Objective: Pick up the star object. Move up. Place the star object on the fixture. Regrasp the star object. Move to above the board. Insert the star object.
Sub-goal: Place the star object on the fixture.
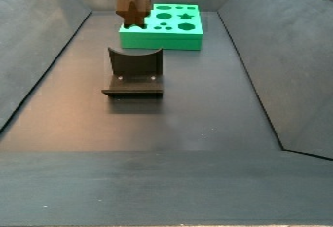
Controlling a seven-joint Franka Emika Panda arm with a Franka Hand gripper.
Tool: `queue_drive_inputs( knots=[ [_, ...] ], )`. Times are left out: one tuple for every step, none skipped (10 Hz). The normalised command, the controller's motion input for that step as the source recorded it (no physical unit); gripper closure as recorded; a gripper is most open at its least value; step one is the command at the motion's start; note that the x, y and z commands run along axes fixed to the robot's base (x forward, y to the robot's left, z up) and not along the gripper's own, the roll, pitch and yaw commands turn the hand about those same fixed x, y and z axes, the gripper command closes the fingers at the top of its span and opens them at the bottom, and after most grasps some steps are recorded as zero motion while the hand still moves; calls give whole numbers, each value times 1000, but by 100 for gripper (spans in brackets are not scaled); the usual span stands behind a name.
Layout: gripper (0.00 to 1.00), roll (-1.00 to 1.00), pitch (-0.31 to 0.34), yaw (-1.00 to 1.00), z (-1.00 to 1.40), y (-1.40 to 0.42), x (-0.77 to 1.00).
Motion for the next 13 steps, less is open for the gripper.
queue_drive_inputs(
  knots=[
    [100,-1000,104,-112,47,63,93],
    [100,-1000,118,-125,21,57,89],
    [100,-1000,125,-141,-2,50,87],
    [100,-922,116,-155,-9,48,82],
    [100,-750,91,-151,-4,47,74],
    [100,-513,57,-139,-12,47,70],
    [100,-396,43,-133,-10,44,67],
    [100,-237,24,-112,0,26,61],
    [100,-1000,133,-158,-1000,132,123],
    [100,-1000,122,-164,-1000,137,127],
    [100,-1000,137,-181,-1000,142,141],
    [100,-823,123,-180,-1000,136,153],
    [100,-660,85,-180,-1000,142,157]
  ],
)
